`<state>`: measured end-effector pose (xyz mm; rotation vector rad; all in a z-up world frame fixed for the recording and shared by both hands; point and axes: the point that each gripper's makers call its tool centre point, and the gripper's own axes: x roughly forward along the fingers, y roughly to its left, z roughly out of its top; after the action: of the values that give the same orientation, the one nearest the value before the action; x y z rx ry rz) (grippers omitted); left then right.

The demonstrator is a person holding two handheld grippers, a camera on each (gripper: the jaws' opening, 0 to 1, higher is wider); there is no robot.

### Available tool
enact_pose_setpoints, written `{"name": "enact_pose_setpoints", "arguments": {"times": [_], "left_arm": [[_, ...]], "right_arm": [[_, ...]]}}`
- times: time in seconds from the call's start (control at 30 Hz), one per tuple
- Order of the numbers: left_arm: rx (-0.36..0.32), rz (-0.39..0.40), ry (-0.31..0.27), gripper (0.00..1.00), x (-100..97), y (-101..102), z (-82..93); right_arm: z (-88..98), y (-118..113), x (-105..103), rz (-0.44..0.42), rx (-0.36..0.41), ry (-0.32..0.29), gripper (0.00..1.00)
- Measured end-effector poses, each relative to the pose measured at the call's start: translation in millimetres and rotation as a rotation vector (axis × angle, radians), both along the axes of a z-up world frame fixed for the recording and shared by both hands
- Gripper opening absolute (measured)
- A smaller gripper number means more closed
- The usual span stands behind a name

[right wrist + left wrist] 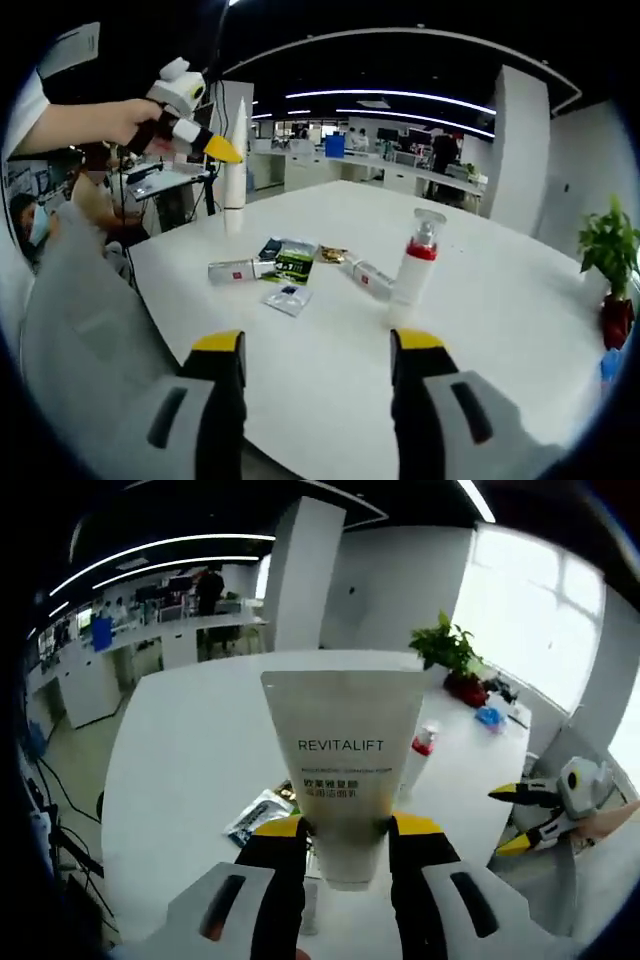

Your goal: Arrange the skincare products in the storage area until every visible bottle or jar stands upright without overlapping.

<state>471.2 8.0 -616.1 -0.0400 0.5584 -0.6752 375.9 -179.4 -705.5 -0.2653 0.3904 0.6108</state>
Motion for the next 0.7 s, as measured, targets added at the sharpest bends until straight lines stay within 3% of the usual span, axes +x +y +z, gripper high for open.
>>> {"name": "enact_pose_setpoints", "arguments": {"times": [0.17,0.23,0.3,0.57,0.7], "left_arm": [[-0.049,-0.009,-0.044,0.29,-12.1,-16.7,16.2],[-0.065,-0.010,-0.049,0.29,-16.0,-21.0,19.1],[-0.088,-0.011,-0.051,0.29,-20.9,-26.0,22.5],[-0.172,-0.003,-0.073,0.29,-38.3,-49.5,35.5],[-0.221,0.003,-0.073,0.29,-48.2,-62.9,41.2]], "right_arm": [[6.7,7.5,-0.5,0.026,0.013,-0.003,0.57],[18.7,16.2,1.3,0.015,0.092,-0.009,0.56],[31.0,25.2,3.2,0.029,0.093,-0.034,0.56],[86.6,88.1,12.8,0.161,0.186,-0.132,0.49],[99.2,109.0,16.2,0.199,0.196,-0.158,0.46]]}}
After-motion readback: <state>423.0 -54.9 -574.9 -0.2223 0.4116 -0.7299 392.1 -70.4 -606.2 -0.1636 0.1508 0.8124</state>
